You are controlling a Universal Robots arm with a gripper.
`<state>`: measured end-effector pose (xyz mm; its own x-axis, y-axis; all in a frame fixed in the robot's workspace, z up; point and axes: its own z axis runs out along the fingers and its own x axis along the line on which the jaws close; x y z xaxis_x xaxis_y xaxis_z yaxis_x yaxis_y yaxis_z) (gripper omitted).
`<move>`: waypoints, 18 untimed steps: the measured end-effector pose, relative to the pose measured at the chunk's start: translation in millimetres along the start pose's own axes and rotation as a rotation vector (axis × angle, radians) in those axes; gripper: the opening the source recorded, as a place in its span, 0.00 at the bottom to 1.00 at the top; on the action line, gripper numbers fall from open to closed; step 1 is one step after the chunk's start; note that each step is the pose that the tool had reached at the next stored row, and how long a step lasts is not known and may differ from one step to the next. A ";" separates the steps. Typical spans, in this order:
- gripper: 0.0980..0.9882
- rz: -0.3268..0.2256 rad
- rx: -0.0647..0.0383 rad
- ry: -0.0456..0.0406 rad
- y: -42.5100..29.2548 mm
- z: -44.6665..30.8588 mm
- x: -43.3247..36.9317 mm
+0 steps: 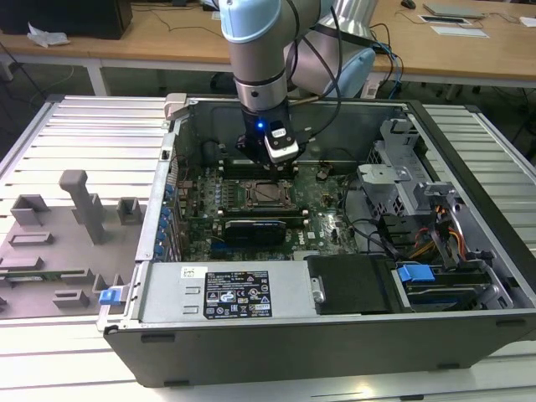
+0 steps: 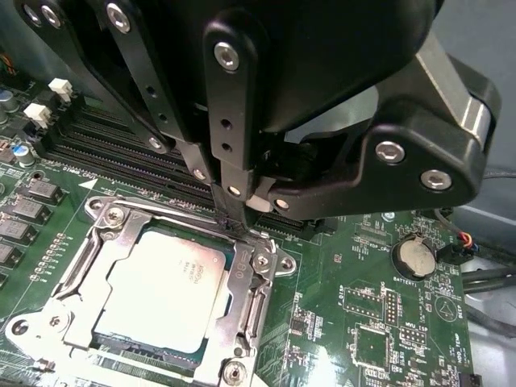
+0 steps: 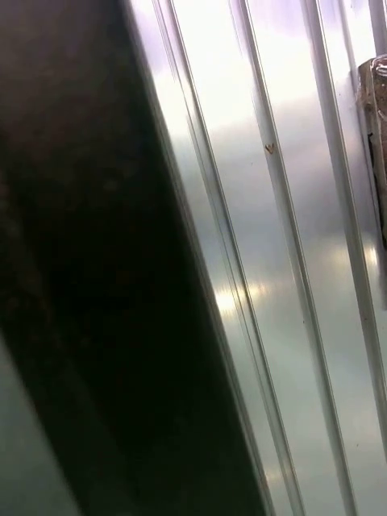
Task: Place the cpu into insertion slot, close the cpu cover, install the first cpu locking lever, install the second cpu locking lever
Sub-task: 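Install the first cpu locking lever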
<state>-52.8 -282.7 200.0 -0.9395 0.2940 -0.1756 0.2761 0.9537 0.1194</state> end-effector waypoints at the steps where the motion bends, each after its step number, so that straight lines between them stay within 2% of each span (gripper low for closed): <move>1: 0.01 0.000 0.000 0.0000 0.0 0.0 0.0; 7: 0.01 0.000 0.000 0.0002 -1.7 -0.5 -0.5; 11: 0.01 -0.001 0.002 -0.0006 -1.0 -6.2 -1.7; 13: 0.01 -0.002 0.011 -0.0032 -0.5 -10.3 -2.4; 16: 0.01 -0.005 0.026 -0.0074 -1.9 -11.0 -2.9; 18: 0.01 -0.006 0.029 -0.0085 -4.1 -11.1 -3.5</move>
<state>-52.9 -288.3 211.0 -0.9394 0.2891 -0.1845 0.2768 0.9567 0.0897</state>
